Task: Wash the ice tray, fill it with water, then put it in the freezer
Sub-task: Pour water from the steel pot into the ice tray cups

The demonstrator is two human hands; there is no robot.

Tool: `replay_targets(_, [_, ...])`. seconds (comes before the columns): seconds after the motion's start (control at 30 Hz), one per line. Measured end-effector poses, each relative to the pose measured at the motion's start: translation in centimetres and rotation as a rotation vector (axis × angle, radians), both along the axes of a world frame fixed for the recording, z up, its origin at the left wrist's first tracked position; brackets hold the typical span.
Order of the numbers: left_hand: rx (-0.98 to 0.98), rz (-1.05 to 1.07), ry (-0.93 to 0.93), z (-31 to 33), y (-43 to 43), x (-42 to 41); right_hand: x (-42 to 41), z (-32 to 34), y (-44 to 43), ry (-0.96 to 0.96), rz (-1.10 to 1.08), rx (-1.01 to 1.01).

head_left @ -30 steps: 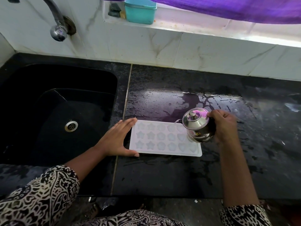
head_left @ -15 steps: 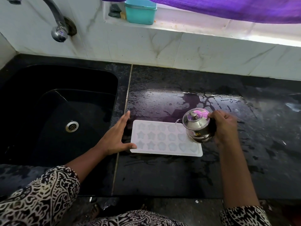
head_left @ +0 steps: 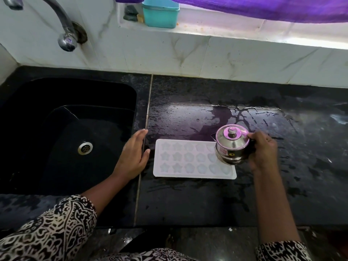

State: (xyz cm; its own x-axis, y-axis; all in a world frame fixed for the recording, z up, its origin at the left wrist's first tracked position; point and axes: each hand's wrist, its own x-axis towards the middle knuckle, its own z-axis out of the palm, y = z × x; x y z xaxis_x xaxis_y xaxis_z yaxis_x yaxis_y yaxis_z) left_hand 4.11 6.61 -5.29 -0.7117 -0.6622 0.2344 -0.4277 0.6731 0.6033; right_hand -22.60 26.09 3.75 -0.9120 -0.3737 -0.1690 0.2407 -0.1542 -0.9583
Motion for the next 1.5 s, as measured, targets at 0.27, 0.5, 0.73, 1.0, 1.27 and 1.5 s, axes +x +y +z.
replay_targets(0.27, [-0.130, 0.090, -0.106, -0.2, 0.0, 0.1, 0.4, -0.2, 0.3, -0.005, -0.045, -0.034])
replay_targets(0.5, [-0.168, 0.060, -0.144, 0.1, 0.0, 0.0, 0.9, -0.4, 0.5, -0.022, -0.080, -0.059])
replay_targets(0.73, [-0.083, 0.021, -0.120, 0.3, 0.1, -0.2, 0.8, -0.1, 0.1, -0.050, -0.099, -0.101])
replay_targets(1.0, [0.262, 0.423, -0.023, 0.7, 2.2, -2.7, -1.2, -0.2, 0.0, -0.062, 0.010, -0.052])
replay_targets(1.27, [0.310, 0.455, -0.011, 0.4, 1.9, -4.1, -1.9, 0.2, 0.2, -0.093, 0.071, -0.060])
replay_targets(1.5, [0.219, 0.472, -0.055, 0.9, 2.5, -4.8, -2.2, 0.0, 0.0, -0.078, 0.126, -0.018])
